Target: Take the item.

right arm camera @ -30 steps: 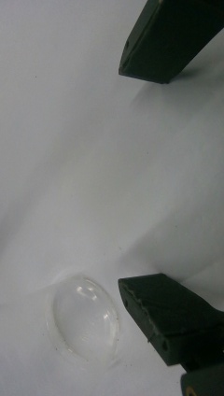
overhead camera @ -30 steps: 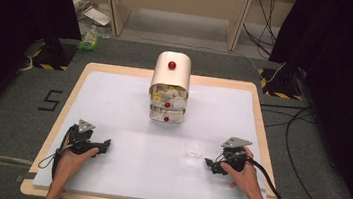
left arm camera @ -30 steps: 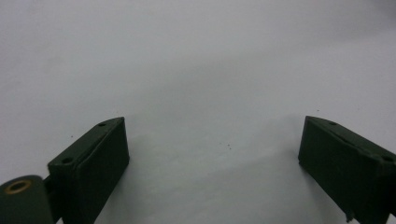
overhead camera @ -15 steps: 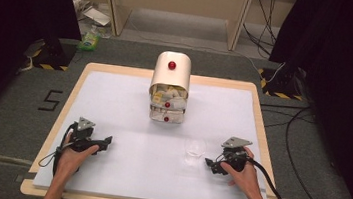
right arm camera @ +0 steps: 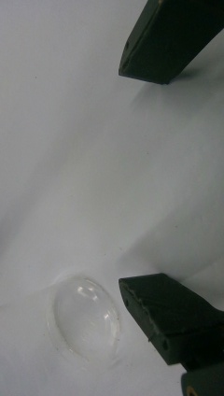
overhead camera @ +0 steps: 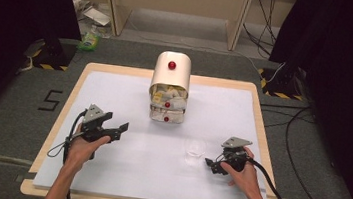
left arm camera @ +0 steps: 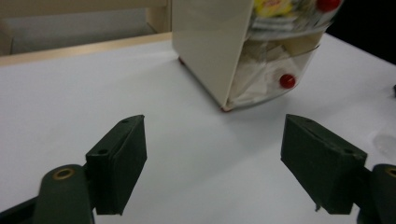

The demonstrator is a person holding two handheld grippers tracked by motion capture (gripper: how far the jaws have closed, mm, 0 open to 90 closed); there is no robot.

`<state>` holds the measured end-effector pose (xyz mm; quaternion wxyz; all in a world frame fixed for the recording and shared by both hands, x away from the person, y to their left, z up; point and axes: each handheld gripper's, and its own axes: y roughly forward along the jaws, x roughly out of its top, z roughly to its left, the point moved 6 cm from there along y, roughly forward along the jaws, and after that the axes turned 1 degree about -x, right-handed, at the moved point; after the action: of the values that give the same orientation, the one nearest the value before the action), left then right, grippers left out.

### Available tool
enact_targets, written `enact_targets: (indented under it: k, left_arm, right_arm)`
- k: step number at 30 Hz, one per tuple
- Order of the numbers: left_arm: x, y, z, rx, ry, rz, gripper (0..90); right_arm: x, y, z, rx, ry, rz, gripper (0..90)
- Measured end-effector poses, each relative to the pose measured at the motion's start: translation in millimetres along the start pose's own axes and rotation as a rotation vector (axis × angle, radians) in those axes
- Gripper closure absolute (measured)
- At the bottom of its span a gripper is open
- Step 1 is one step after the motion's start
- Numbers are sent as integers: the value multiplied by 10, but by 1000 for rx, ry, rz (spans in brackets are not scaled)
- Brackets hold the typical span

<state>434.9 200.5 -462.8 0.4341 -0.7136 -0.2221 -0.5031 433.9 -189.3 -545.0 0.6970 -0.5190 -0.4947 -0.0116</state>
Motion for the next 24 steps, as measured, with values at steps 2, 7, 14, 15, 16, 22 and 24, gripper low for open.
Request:
enact_targets:
  k: [2,7,14,15,16,22,24]
  left_arm:
    - [96,27,-71,-28,19,-13,241]
    - [318,90,-250,-89,70,-23,286]
    - [554,203,-453,-139,134,-20,342]
    - [593,226,-480,-147,142,-24,353]
    - [618,240,-496,-153,141,-26,366]
    - [791,350,-615,-183,180,-26,416]
    - [847,397,-647,-193,180,-29,438]
  right_arm:
    - [0,0,0,2,0,0,23]
    - [0,1,0,2,0,0,23]
    - [-1,1,-3,4,0,1,22]
    - [-1,1,-3,4,0,0,23]
    - [0,2,-1,4,-1,-1,22]
    - [0,2,-2,5,-1,-1,22]
    - [-1,2,-3,5,-1,1,22]
